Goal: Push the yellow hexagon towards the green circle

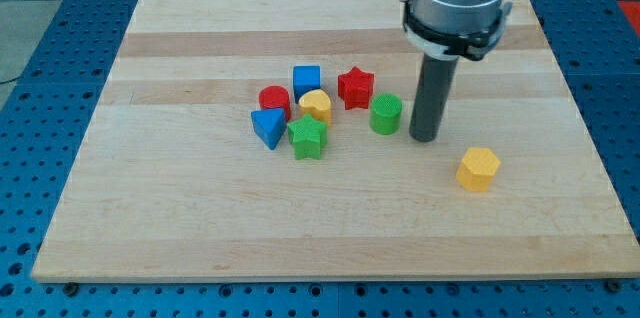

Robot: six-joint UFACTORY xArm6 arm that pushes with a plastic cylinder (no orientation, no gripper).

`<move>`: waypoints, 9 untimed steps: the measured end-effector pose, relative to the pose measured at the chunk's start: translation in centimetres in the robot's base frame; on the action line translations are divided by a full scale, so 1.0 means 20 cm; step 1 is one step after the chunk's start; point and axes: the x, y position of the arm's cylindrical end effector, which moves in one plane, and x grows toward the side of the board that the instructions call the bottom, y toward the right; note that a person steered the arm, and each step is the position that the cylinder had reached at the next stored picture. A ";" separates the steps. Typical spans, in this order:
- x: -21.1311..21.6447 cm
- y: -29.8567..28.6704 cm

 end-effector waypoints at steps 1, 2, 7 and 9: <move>0.03 0.38; 0.32 0.58; 0.28 0.22; 0.21 0.05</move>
